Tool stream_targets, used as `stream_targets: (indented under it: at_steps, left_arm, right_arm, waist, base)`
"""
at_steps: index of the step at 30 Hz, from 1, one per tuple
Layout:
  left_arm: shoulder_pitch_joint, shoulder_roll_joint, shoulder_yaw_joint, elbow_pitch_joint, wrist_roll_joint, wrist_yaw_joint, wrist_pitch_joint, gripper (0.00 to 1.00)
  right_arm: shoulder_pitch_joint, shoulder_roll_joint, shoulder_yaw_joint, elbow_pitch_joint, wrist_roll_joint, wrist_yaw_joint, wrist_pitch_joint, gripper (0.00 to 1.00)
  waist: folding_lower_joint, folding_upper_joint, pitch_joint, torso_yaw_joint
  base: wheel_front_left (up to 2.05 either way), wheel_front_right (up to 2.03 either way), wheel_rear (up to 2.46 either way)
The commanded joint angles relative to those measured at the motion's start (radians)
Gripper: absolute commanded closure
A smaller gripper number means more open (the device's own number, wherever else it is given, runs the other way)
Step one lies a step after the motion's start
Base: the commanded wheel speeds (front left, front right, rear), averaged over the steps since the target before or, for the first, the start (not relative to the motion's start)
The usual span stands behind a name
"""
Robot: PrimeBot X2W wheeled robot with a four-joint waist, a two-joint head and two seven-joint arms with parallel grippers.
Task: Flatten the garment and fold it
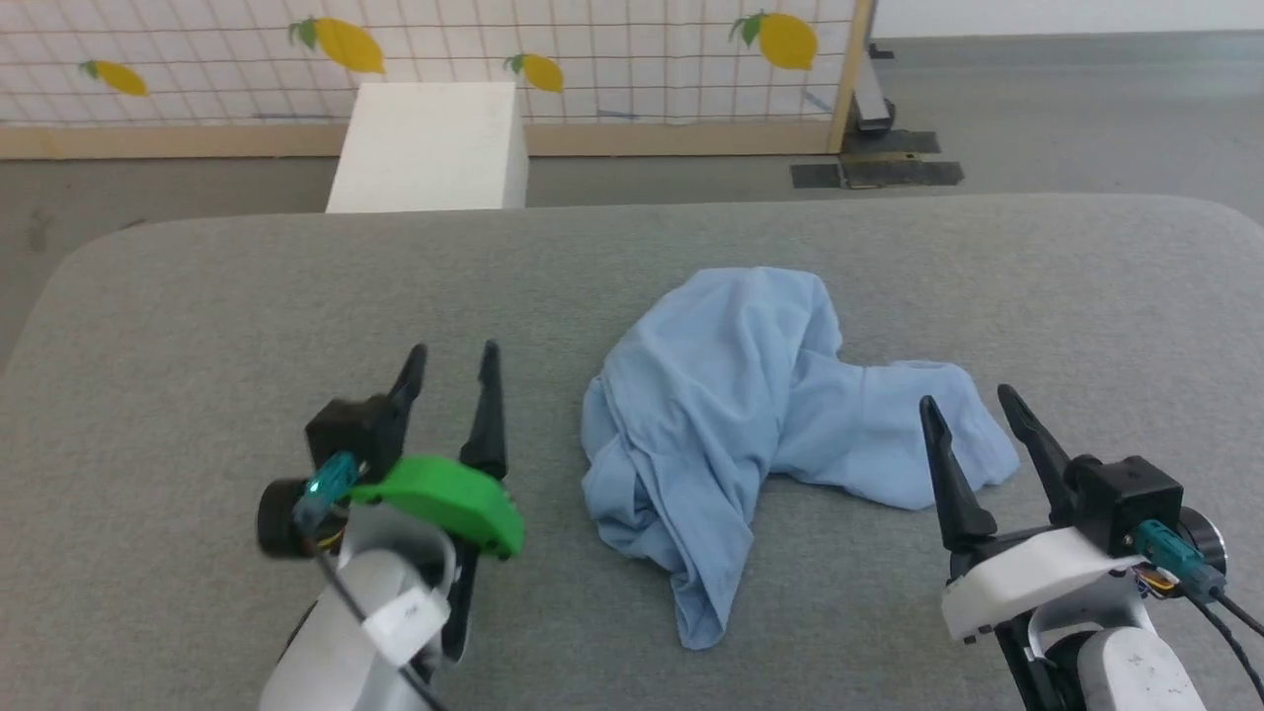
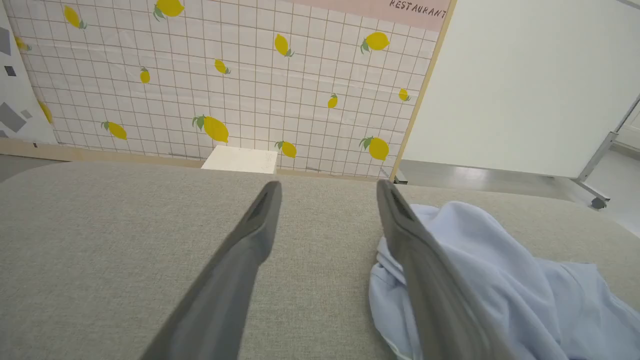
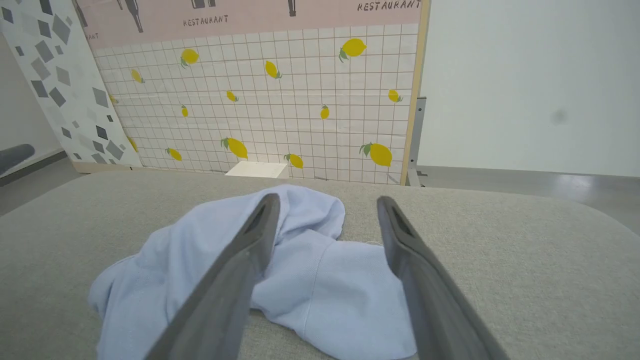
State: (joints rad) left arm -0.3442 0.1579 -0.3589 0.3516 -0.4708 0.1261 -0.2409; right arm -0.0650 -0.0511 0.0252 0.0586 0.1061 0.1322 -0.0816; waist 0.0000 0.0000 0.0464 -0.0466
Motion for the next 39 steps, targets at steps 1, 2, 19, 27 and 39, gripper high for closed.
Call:
stream_targets:
  at_steps: [1, 2, 19, 27, 39]
  left_arm:
    - [0.04, 0.012, 0.017, -0.024, 0.015, 0.013, -0.012, 0.0]
    - [0.059, 0.011, 0.031, -0.042, 0.017, 0.019, -0.016, 0.0]
    - [0.131, -0.098, 0.246, -0.322, 0.165, -0.033, -0.021, 0.0]
    - [0.06, -0.107, 0.212, -0.345, 0.123, -0.044, -0.021, 0.0]
    - [0.065, -0.108, 0.195, -0.342, 0.104, -0.025, -0.021, 0.0]
  right_arm:
    - [-0.009, 0.001, 0.003, -0.01, -0.006, -0.002, 0.005, 0.0]
    - [-0.017, 0.001, 0.003, -0.014, -0.006, -0.002, 0.01, 0.0]
    - [-0.587, -0.075, -0.054, 0.318, -0.074, -0.002, 0.353, 0.0]
    - [-0.803, -0.135, -0.065, 0.544, -0.119, -0.002, 0.604, 0.0]
    - [-0.845, -0.157, -0.01, 0.67, -0.056, -0.002, 0.903, 1.0]
  waist:
    - [0.0, 0.0, 0.008, 0.032]
    - [0.0, 0.0, 0.013, 0.04]
    - [0.0, 0.0, 0.287, 0.237]
    - [0.0, 0.0, 0.416, 0.318]
    - [0.0, 0.0, 0.404, 0.322]
  base:
    - [0.0, 0.0, 0.0]
    - [0.0, 0.0, 0.0]
    - [0.0, 0.0, 0.0]
    - [0.0, 0.0, 0.0]
    - [0.0, 0.0, 0.0]
